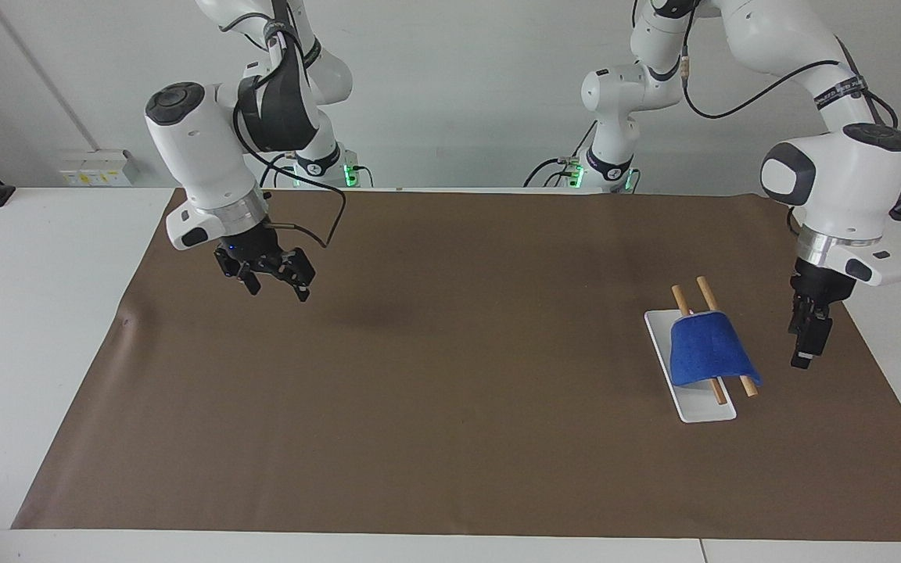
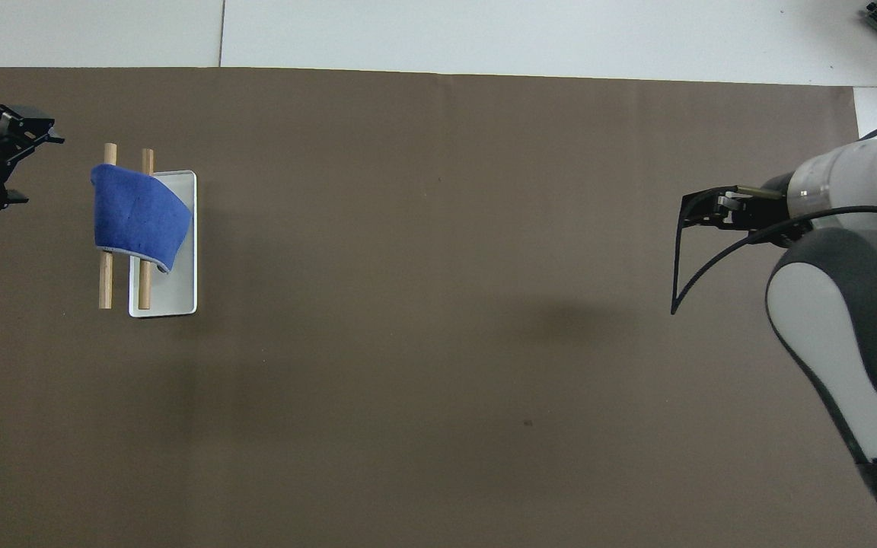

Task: Right arm passes towel to left arm to hang

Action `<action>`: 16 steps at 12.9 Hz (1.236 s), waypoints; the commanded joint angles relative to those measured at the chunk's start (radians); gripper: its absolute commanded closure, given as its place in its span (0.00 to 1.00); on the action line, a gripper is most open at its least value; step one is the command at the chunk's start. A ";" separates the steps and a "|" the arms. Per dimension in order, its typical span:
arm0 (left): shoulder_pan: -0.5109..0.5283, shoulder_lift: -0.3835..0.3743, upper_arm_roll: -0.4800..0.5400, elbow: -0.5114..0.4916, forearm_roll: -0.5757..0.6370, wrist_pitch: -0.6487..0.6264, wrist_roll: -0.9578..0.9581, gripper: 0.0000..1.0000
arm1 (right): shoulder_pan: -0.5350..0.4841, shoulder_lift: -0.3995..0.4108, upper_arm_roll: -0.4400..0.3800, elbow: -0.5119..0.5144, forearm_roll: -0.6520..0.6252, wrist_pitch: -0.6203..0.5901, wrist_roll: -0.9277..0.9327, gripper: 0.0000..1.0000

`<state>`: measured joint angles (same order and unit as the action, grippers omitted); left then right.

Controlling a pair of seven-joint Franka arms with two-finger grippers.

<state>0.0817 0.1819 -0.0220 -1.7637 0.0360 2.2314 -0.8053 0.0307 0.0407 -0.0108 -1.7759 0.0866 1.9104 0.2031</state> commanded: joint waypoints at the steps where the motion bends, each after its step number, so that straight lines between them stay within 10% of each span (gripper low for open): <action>1: -0.010 0.054 -0.024 0.162 0.024 -0.252 0.136 0.00 | -0.051 -0.031 0.008 0.091 -0.022 -0.144 -0.048 0.00; 6: -0.007 0.031 -0.128 0.285 0.099 -0.648 0.362 0.00 | -0.066 -0.033 -0.003 0.242 -0.031 -0.335 -0.048 0.00; 9: -0.007 -0.109 -0.131 0.276 0.048 -0.754 0.489 0.00 | -0.064 -0.048 -0.012 0.247 -0.073 -0.393 -0.051 0.00; 16: -0.005 -0.151 -0.127 0.271 0.045 -0.753 0.503 0.00 | 0.021 -0.068 -0.087 0.224 -0.074 -0.390 -0.083 0.00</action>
<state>0.0744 0.0388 -0.1547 -1.4764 0.0931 1.4668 -0.3133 -0.0046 -0.0095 -0.0380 -1.5415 0.0352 1.5311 0.1446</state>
